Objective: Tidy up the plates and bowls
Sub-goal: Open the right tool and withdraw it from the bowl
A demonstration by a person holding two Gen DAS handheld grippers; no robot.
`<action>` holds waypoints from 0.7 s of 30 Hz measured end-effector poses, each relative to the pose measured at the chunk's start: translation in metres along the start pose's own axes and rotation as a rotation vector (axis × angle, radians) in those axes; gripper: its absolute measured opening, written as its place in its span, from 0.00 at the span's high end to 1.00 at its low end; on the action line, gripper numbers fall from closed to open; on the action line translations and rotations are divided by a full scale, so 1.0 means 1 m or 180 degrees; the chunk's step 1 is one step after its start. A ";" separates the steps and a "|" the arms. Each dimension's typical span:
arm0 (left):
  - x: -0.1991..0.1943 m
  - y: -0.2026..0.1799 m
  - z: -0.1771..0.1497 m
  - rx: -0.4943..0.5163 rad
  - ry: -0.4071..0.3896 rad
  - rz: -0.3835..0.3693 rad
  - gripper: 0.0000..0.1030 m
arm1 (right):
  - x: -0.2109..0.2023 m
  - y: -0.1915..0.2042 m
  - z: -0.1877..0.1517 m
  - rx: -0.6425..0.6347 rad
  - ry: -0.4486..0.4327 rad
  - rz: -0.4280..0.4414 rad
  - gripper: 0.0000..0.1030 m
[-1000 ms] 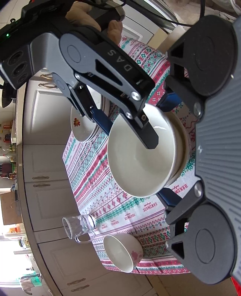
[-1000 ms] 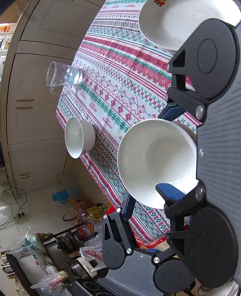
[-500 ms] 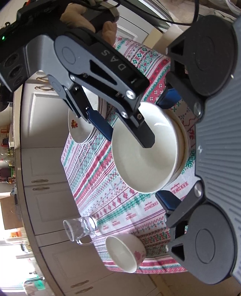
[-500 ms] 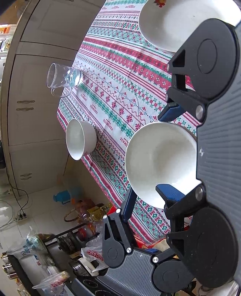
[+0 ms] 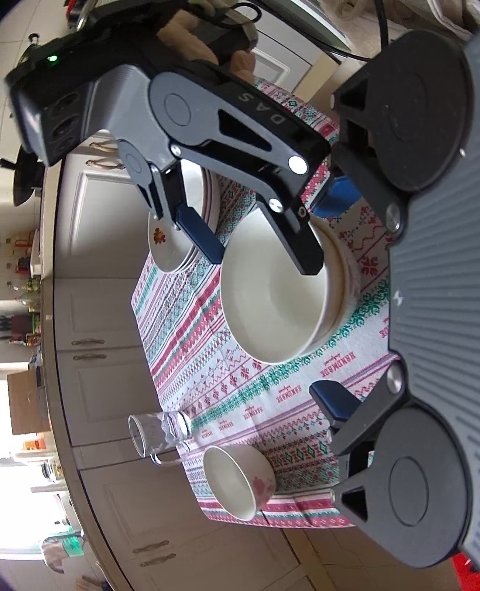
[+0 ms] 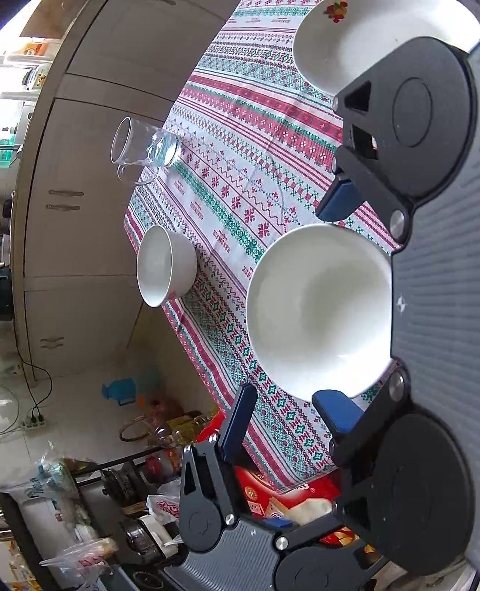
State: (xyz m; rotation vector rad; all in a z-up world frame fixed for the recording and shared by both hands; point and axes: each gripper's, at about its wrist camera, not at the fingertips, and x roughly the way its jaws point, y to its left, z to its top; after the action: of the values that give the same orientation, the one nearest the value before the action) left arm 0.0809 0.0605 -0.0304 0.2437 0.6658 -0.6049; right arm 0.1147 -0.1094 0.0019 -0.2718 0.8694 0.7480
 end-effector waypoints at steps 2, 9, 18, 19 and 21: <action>-0.004 0.003 -0.003 -0.0063 -0.0033 0.0027 0.08 | -0.001 0.001 0.000 -0.0018 -0.0008 -0.0018 0.02; -0.014 0.021 -0.016 -0.0396 -0.0176 0.0289 0.07 | -0.012 0.003 0.004 0.0013 -0.0126 -0.0044 0.00; -0.009 0.051 -0.031 -0.0728 -0.0217 0.0587 0.05 | -0.017 0.000 0.016 0.0053 -0.0227 -0.0058 0.00; -0.008 0.054 -0.032 -0.0736 -0.0213 0.0593 0.05 | -0.017 -0.001 0.019 0.0045 -0.0244 -0.0063 0.00; -0.006 0.058 -0.032 -0.0727 -0.0225 0.0609 0.05 | -0.017 -0.002 0.025 0.0021 -0.0259 -0.0063 0.00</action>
State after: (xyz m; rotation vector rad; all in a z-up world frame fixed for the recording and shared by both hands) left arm 0.0955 0.1224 -0.0497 0.0712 0.6289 -0.3489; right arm 0.1239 -0.1065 0.0309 -0.2419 0.7910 0.7329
